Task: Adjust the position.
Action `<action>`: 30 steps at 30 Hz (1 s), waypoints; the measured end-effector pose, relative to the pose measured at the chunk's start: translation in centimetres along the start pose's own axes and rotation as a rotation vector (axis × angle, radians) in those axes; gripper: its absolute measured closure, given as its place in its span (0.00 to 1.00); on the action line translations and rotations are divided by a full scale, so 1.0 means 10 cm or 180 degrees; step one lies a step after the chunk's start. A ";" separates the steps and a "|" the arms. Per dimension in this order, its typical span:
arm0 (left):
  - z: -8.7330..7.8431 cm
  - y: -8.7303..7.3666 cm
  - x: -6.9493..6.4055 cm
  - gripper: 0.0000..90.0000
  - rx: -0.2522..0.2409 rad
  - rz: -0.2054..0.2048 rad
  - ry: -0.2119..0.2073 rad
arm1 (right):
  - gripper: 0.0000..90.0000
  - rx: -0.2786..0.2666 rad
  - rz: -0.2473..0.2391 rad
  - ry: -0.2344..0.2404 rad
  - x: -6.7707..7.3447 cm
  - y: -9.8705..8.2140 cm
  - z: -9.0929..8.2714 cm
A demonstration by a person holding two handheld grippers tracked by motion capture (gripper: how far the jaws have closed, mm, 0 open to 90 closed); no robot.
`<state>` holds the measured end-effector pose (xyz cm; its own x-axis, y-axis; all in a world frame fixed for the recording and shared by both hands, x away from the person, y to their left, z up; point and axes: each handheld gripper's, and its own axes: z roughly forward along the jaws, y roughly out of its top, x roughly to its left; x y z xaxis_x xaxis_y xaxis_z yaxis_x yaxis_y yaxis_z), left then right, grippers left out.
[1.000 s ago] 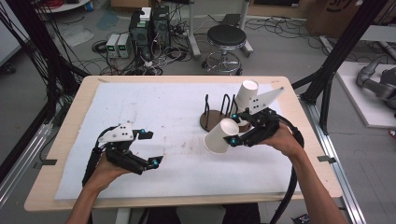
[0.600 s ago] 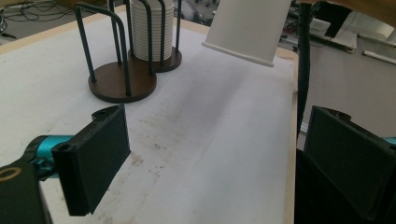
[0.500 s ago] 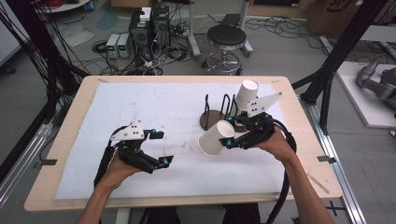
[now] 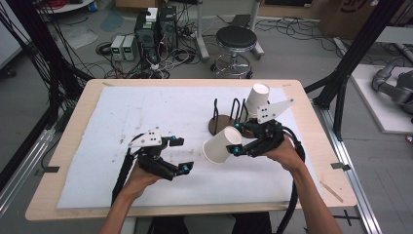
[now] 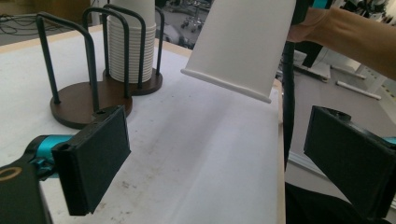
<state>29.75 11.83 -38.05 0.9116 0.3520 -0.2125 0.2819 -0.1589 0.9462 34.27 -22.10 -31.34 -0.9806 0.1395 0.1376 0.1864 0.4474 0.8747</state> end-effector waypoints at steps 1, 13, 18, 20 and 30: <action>0.00 0.00 0.00 0.08 0.0000 0.0000 0.0000 | 0.38 0.0000 0.0000 0.0000 0.00 0.00 0.00; 0.22 -0.04 -0.01 0.08 -0.0063 -0.0034 -0.0153 | 0.38 -0.0047 0.0043 0.0053 0.01 -0.02 0.09; 0.25 -0.05 -0.01 0.07 -0.0070 -0.0017 -0.0203 | 0.38 -0.0086 0.0039 0.0087 0.02 -0.02 0.11; 0.27 -0.05 -0.01 0.08 -0.0080 -0.0029 -0.0239 | 0.38 -0.0103 0.0034 0.0086 0.02 -0.02 0.12; 0.36 -0.06 -0.01 0.07 -0.0092 -0.0057 -0.0331 | 0.38 -0.0154 0.0069 0.0158 0.02 -0.05 0.19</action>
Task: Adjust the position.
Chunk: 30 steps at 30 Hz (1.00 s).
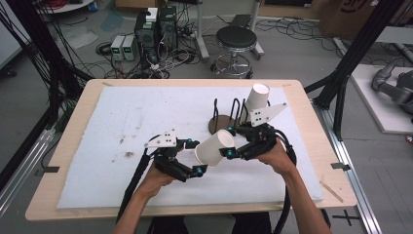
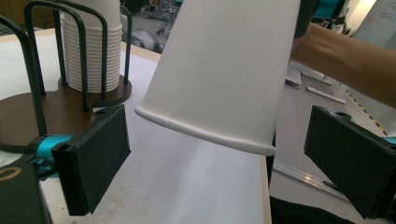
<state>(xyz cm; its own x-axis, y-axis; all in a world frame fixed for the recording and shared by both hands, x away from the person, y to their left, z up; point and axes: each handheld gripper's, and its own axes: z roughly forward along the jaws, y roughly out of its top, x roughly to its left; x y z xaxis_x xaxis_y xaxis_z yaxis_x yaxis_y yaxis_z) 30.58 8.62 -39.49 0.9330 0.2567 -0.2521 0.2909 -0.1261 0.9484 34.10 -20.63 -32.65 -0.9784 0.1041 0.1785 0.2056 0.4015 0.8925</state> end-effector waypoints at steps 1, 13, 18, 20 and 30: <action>0.02 -0.01 0.01 0.07 -0.0021 -0.0034 -0.0023 | 0.38 -0.0009 0.0002 -0.0005 0.00 0.00 0.00; 0.05 -0.01 0.05 0.08 -0.0082 -0.0099 -0.0147 | 0.38 -0.0084 0.0027 0.0088 0.01 -0.03 0.03; 0.07 -0.01 0.04 0.08 -0.0089 -0.0083 -0.0182 | 0.38 -0.0129 0.0035 0.0127 0.00 -0.03 0.05; 0.07 -0.01 0.03 0.08 -0.0097 -0.0086 -0.0196 | 0.38 -0.0130 0.0039 0.0129 0.00 -0.03 0.05; 0.08 -0.01 0.02 0.15 -0.0103 -0.0057 -0.0188 | 0.38 -0.0143 0.0041 0.0205 0.01 -0.02 0.09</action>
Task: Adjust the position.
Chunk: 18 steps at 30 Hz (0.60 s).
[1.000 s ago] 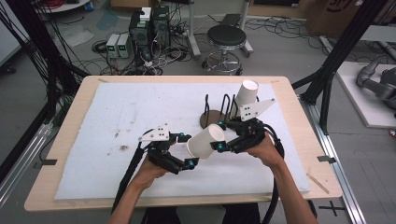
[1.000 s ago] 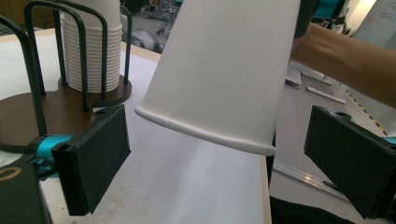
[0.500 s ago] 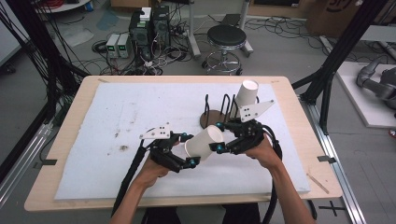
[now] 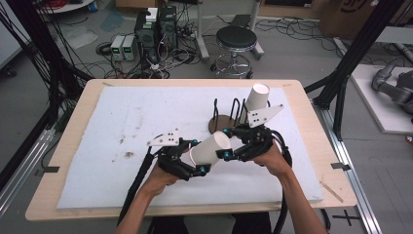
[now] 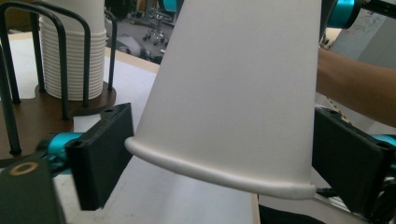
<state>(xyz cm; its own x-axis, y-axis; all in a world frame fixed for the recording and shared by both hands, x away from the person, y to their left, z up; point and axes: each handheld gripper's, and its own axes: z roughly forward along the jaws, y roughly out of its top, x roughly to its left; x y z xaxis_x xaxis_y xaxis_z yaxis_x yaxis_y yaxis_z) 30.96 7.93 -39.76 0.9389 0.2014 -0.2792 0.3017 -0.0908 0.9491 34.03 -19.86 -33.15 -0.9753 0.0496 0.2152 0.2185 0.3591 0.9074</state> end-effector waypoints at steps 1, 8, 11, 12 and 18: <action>0.00 0.00 0.00 0.15 -0.0011 0.0006 -0.0006 | 0.38 0.0000 0.0000 0.0000 0.00 0.00 0.00; -0.01 0.01 -0.01 0.20 -0.0002 0.0017 -0.0003 | 0.38 -0.0008 -0.0002 0.0032 -0.01 0.00 0.01; -0.02 0.01 -0.01 0.21 0.0000 0.0028 -0.0035 | 0.38 -0.0032 0.0014 0.0061 -0.01 0.00 0.01; -0.02 0.01 -0.01 0.21 0.0000 0.0028 -0.0035 | 0.38 -0.0032 0.0014 0.0061 -0.01 0.00 0.01; -0.02 0.01 -0.01 0.24 0.0010 0.0056 -0.0032 | 0.39 -0.0047 0.0009 0.0090 -0.03 0.00 0.02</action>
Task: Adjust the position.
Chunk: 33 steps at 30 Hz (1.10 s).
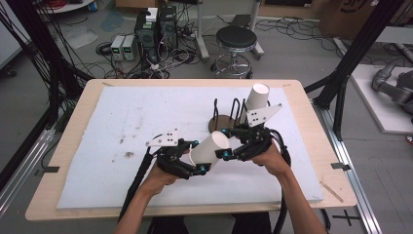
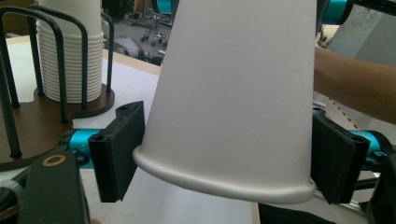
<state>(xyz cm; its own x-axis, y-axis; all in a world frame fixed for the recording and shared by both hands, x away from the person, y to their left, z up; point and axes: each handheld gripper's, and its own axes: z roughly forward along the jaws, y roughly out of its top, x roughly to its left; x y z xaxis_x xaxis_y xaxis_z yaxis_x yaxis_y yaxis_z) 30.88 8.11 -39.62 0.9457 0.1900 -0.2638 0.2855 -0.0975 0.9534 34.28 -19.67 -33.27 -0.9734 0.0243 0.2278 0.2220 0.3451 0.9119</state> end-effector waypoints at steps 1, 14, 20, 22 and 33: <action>0.00 0.00 0.00 0.24 0.0016 0.0020 -0.0006 | 0.39 0.0000 0.0002 0.0000 0.00 0.00 0.00; -0.01 0.00 -0.01 0.30 0.0060 0.0079 -0.0011 | 0.39 0.0021 -0.0037 -0.0018 0.01 -0.01 -0.01; -0.01 0.00 -0.01 0.30 0.0103 0.0091 0.0007 | 0.22 0.0035 0.0045 -0.0002 0.00 -0.02 0.01; -0.01 0.00 -0.01 0.30 0.0115 0.0092 0.0020 | 0.20 0.0044 0.0051 -0.0013 0.00 -0.02 0.01; -0.08 0.01 -0.02 0.30 0.0207 0.0125 0.0064 | 0.16 0.0079 0.0088 -0.0074 0.00 -0.01 -0.02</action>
<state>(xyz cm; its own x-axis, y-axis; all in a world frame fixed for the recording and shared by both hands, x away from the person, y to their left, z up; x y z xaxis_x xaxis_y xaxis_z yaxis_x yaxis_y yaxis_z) 30.62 8.82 -39.34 0.9533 0.2043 -0.2226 0.2583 -0.1685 0.9513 34.26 -19.93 -33.32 -0.9680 0.0560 0.2446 0.2477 0.3672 0.8966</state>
